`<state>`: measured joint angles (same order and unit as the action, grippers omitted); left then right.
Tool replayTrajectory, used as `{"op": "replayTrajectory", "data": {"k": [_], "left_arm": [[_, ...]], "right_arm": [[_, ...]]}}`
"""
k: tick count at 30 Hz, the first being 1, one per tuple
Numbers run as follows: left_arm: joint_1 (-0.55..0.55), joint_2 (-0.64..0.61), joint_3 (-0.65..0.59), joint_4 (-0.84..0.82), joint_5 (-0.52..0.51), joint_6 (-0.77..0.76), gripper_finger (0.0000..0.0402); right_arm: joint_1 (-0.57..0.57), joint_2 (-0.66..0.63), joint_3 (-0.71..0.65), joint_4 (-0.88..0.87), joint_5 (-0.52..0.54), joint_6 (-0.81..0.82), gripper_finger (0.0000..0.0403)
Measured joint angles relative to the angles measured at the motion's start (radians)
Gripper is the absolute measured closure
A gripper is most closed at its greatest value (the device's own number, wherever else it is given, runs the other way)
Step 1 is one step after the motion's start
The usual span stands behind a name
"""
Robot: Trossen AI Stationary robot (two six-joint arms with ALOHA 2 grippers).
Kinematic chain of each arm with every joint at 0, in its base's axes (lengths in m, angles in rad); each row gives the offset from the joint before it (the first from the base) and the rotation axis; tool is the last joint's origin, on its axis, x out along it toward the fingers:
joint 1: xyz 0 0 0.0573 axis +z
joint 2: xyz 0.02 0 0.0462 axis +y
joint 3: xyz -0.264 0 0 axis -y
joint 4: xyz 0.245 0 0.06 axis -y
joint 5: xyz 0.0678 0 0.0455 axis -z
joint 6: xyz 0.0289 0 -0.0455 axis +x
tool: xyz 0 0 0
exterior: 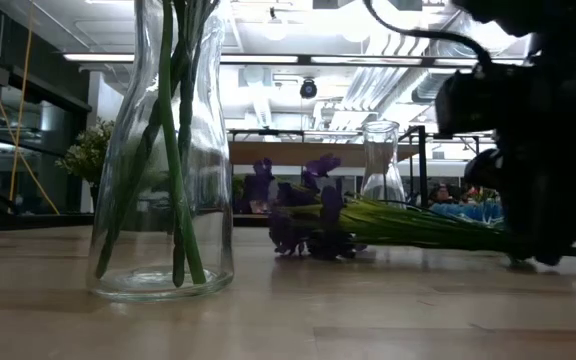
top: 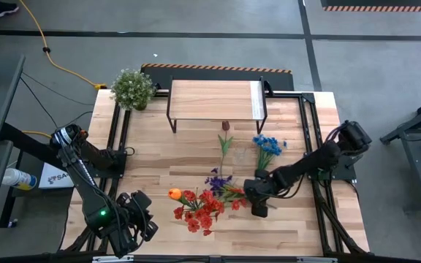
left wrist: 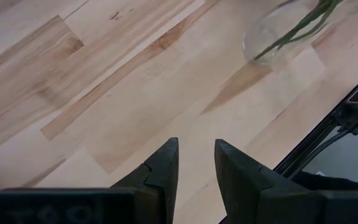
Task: Pick and place flowers into a vace then onto a shelf
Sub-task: Put the violet flowers into the top transparent vase
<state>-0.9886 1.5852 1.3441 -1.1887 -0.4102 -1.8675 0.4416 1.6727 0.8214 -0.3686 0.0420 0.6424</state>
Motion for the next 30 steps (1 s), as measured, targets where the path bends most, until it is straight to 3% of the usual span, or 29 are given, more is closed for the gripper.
{"op": "replayTrajectory", "data": {"k": [5,18,30], "left_arm": [[0.000,0.000,0.000,0.001,0.004,0.000,0.0263],[0.000,0.000,0.000,0.000,0.004,0.003,0.0263],[0.000,0.000,0.000,0.000,0.003,0.003,0.0263]], "right_arm": [[-0.010,0.030,0.029,-0.010,0.005,-0.024,0.0275],[-0.010,-0.022,0.031,-0.127,0.001,-0.041,0.0388],[-0.010,-0.118,0.031,-0.273,0.002,-0.011,0.0396]]}}
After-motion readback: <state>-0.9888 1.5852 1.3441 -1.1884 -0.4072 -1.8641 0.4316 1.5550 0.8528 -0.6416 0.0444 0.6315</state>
